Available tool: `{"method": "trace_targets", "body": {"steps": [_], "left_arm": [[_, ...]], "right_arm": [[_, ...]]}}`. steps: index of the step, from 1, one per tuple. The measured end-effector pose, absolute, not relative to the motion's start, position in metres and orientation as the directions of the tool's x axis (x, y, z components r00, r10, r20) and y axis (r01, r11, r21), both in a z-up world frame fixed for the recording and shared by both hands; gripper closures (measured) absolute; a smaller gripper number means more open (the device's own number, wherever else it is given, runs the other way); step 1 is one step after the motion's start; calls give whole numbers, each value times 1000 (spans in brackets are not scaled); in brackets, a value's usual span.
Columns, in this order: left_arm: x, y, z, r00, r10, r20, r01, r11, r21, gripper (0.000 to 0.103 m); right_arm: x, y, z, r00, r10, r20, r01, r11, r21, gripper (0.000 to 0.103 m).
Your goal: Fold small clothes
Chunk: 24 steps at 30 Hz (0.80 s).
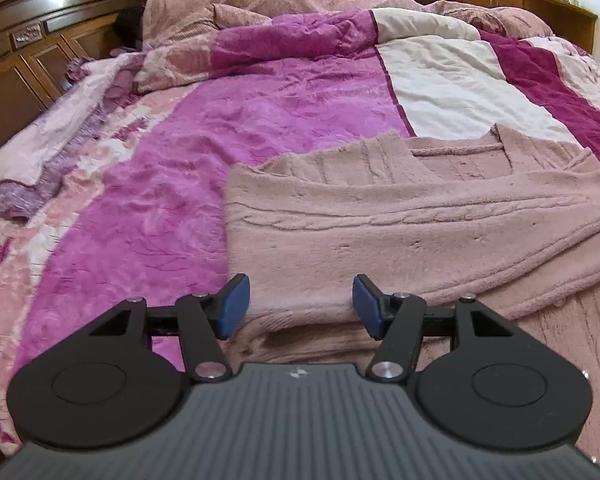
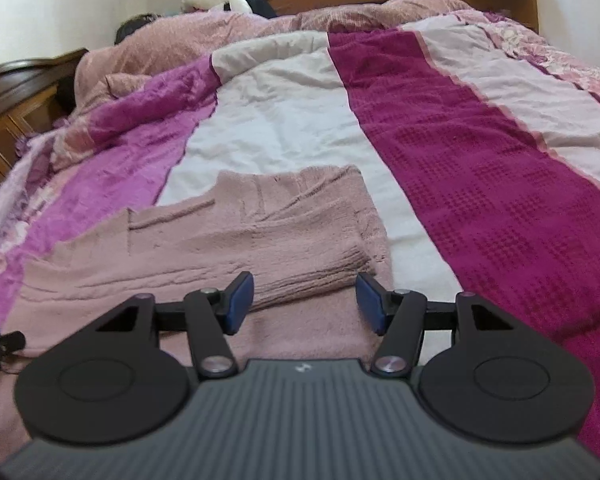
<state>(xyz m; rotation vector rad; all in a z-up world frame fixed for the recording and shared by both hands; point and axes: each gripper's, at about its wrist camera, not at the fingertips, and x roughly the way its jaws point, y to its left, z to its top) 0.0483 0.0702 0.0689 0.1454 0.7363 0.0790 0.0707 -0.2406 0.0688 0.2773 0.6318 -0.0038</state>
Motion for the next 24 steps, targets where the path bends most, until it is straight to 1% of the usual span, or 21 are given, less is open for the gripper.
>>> {"method": "trace_targets", "body": {"steps": [5,9,15,21,24], "left_arm": [[24,76,90,757,120,-643,-34,989,144,37],[3,81,106,767,114,-632,-50,992,118,32],[-30,80,122,776,123,-618,-52,990,132,32],[-65,84,130,764,83,-640,-42,996,79,31],[-88,83,130,767,74,-637,-28,996,82,31]], "right_arm": [[45,-241,91,825,133,-550,26,962,271,44],[27,-241,104,822,173,-542,-10,957,290,44],[0,-241,116,810,201,-550,-47,958,281,44],[-29,-236,123,785,257,-564,-120,956,267,44],[-42,-235,123,768,274,-579,-143,954,262,44]]}}
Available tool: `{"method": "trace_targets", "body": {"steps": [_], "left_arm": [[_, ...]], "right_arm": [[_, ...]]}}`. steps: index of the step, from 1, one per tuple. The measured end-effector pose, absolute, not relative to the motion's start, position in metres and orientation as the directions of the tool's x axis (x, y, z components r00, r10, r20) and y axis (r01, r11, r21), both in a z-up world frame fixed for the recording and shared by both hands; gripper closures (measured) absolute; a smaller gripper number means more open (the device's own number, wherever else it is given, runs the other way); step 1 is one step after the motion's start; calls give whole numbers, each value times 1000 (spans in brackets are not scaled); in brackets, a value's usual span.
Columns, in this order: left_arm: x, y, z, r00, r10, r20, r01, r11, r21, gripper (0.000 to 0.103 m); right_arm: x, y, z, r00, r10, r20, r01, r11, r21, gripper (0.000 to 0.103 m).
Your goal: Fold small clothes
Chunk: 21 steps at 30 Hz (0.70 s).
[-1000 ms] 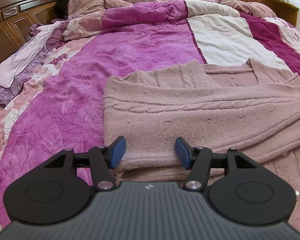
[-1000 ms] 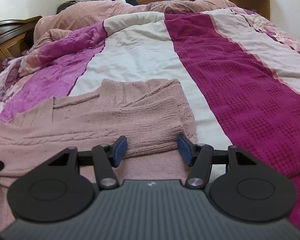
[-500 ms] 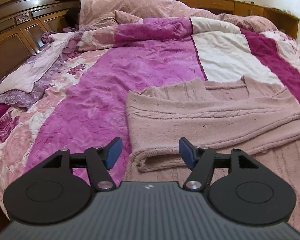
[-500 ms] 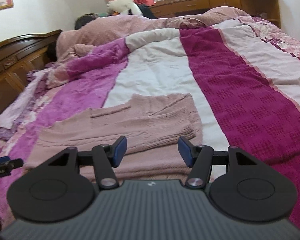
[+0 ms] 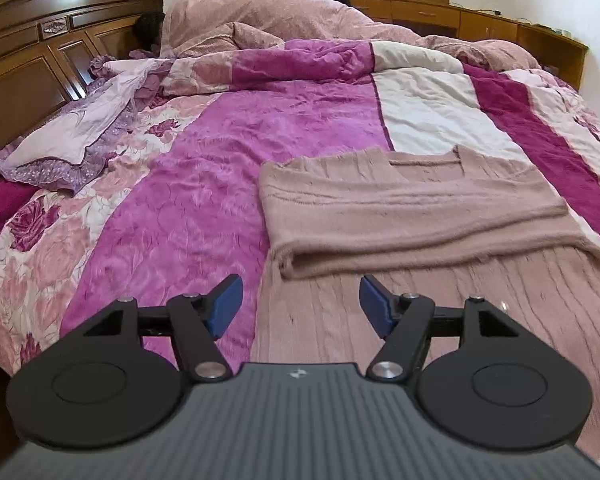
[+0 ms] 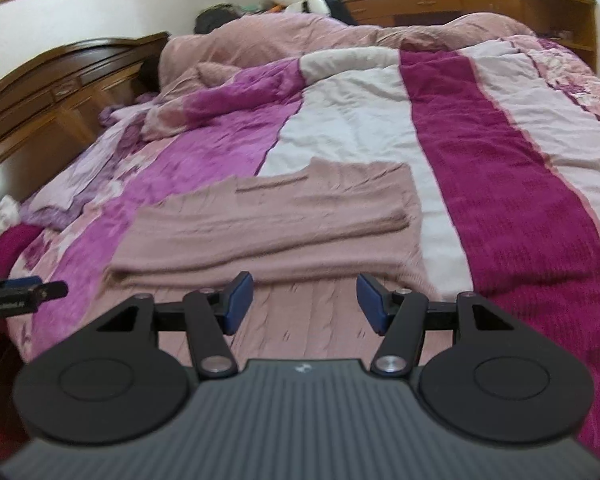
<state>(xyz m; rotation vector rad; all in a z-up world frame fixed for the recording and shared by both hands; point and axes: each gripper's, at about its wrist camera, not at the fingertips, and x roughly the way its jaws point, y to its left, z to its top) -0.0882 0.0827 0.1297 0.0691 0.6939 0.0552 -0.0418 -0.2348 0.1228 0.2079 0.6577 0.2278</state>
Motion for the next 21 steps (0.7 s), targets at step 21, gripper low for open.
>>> {"method": "trace_targets", "body": {"steps": [21], "left_arm": [[-165,54,91,655,-30,-755,226,961,158,31]], "right_arm": [[-108,-199,101,590,300,-750,-407,912,45,43]]}}
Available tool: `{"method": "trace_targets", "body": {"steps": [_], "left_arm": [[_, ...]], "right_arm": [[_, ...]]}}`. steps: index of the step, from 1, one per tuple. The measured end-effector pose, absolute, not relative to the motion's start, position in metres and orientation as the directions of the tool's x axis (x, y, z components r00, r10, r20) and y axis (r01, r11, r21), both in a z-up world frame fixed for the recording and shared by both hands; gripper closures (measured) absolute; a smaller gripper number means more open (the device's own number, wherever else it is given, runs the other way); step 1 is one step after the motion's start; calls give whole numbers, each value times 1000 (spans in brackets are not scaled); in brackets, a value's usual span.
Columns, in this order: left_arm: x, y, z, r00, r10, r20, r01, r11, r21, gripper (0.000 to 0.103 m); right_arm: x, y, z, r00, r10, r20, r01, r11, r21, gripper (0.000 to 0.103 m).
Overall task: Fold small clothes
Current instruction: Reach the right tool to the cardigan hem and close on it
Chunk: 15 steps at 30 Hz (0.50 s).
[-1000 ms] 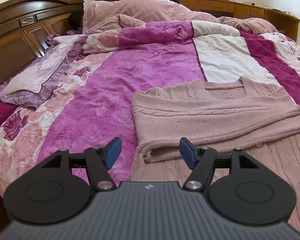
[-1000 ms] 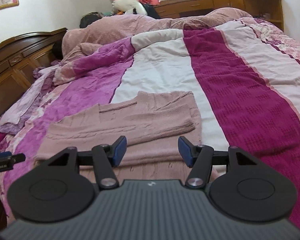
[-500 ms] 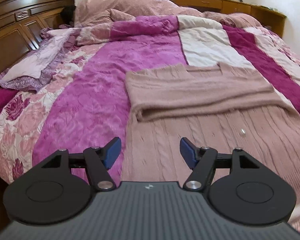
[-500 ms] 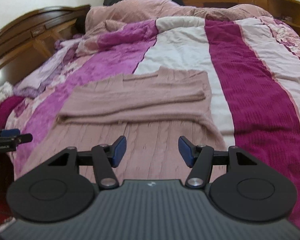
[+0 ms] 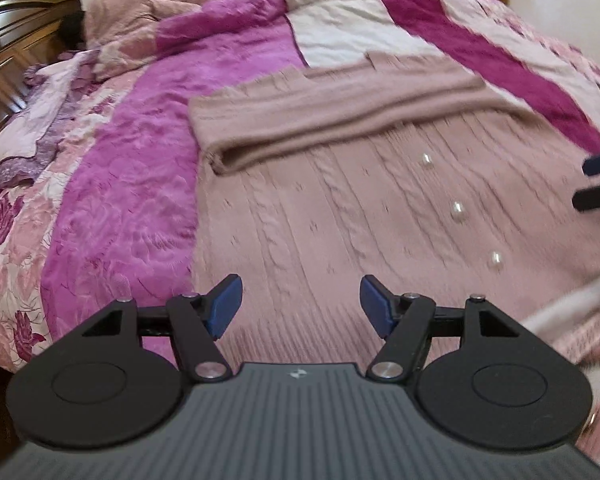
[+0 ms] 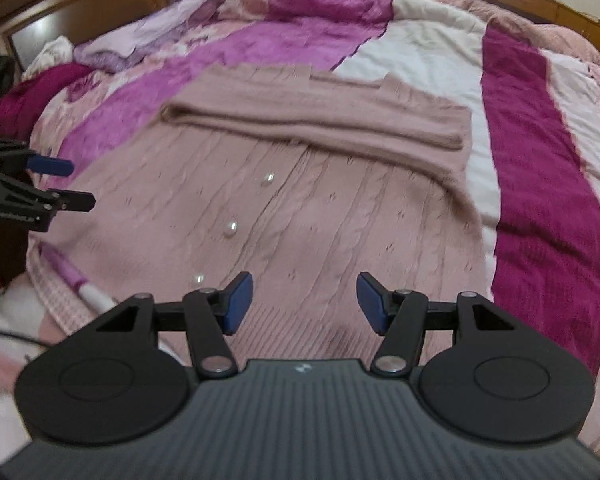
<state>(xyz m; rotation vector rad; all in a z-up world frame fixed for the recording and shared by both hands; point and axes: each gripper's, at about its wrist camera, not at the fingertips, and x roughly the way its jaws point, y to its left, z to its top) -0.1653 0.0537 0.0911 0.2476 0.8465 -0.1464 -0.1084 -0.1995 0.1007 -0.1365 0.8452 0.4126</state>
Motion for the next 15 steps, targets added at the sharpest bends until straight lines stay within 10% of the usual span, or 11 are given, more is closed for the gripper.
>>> {"method": "trace_targets", "body": {"steps": [12,15], "left_arm": [[-185,51,74,549,-85,-832,461,860,217,29],[-189,42,75,547,-82,-833,532,803,270,29]], "right_arm": [[-124,-198,89,440,244,-864,-579,813,-66,43],[-131,-192,89,416,240,-877,-648,755,-100,30]]}}
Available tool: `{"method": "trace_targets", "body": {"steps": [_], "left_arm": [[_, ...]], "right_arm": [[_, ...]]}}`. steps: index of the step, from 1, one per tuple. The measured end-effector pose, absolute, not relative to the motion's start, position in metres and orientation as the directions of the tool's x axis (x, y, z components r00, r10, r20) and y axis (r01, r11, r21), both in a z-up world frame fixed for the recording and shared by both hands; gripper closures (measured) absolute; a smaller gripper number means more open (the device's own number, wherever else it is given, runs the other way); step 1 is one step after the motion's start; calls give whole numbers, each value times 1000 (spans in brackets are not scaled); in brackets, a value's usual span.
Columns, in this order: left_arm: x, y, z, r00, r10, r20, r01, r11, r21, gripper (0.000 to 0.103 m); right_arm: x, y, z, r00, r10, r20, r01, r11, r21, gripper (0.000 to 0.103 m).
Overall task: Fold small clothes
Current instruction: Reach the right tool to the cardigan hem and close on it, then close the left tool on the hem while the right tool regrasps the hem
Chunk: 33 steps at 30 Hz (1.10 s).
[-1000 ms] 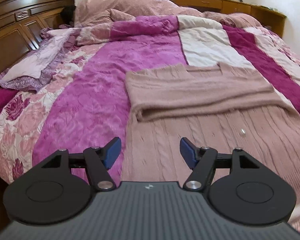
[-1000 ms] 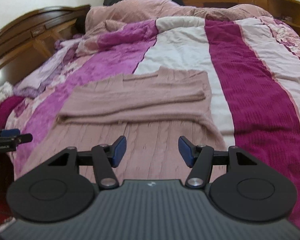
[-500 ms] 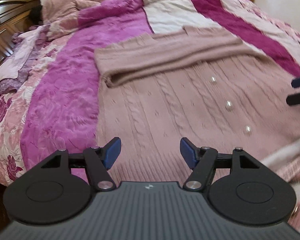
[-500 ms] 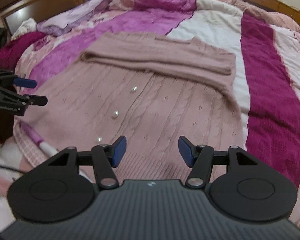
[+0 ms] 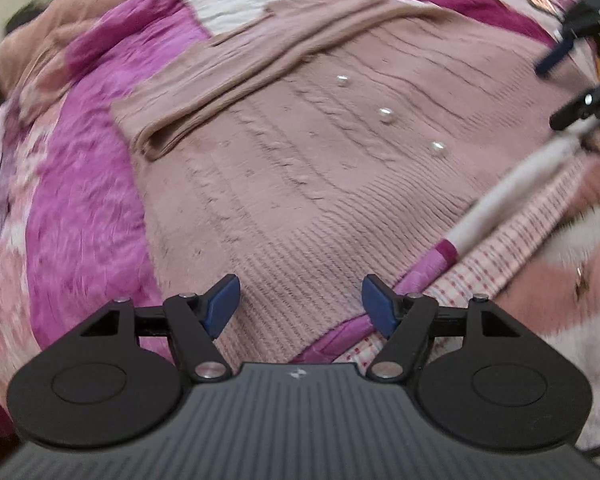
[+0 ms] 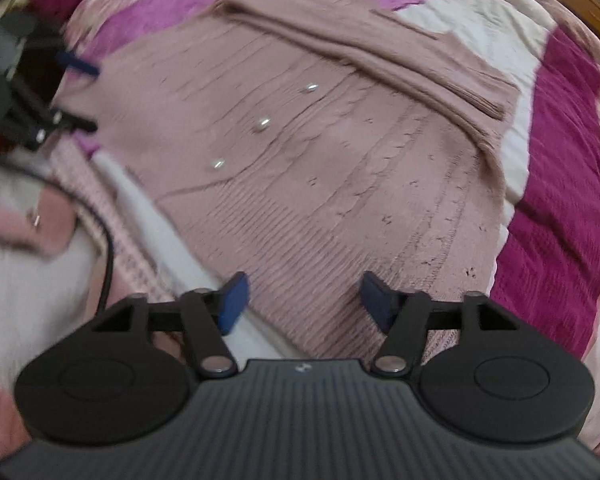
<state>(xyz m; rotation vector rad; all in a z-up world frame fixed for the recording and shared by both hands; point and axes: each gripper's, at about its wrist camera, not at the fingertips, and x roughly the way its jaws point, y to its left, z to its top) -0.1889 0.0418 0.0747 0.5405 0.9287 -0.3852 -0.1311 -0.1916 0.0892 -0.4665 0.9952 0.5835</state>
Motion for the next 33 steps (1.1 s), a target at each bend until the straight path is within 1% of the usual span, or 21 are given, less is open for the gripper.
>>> {"method": "trace_targets", "body": {"steps": [3,7,12,16,18,19,20,21,22,23,24,25,28,33], "left_arm": [[-192,33,73,554,-68,-830,590,735,334,29],[-191,26,74,547,-67,-835,623,699,352,29],[-185,22,73,527,-104,-843,629,715,305,28],[-179,18,69,510,-130,-850,633,726,269,28],[-179,17,70,501,-154,-852,645,723,248,28],[-179,16,71,493,-172,-853,653,721,233,28],[-179,15,71,488,-185,-853,660,718,222,28],[-180,15,72,485,-195,-853,668,712,216,28],[-181,13,72,484,-204,-851,676,704,215,28],[-182,12,72,486,-209,-849,682,698,218,28],[-183,10,72,487,-212,-847,687,692,222,28],[-184,9,71,488,-214,-846,691,687,225,28],[-183,5,68,491,-210,-846,694,682,233,28],[-181,3,64,495,-195,-847,686,686,243,28]], "right_arm": [[-134,-186,86,426,219,-878,-685,712,-154,30],[-126,-183,77,427,185,-885,-679,712,-179,30],[-118,-179,74,452,199,-869,-663,727,-178,30],[-109,-176,74,509,183,-841,-627,748,-217,31],[-104,-177,73,509,192,-839,-623,755,-206,31],[-101,-177,72,505,197,-840,-624,755,-198,34],[-99,-176,71,502,204,-840,-626,756,-190,43],[-98,-176,71,501,215,-839,-624,761,-178,48],[-96,-177,73,500,229,-835,-616,772,-158,62],[-93,-177,75,502,243,-830,-606,783,-137,78],[-91,-178,77,506,254,-824,-593,797,-118,84],[-89,-178,80,519,260,-815,-577,810,-109,86],[-85,-179,87,558,261,-787,-539,836,-105,86],[-79,-183,90,560,277,-781,-514,856,-65,87]]}}
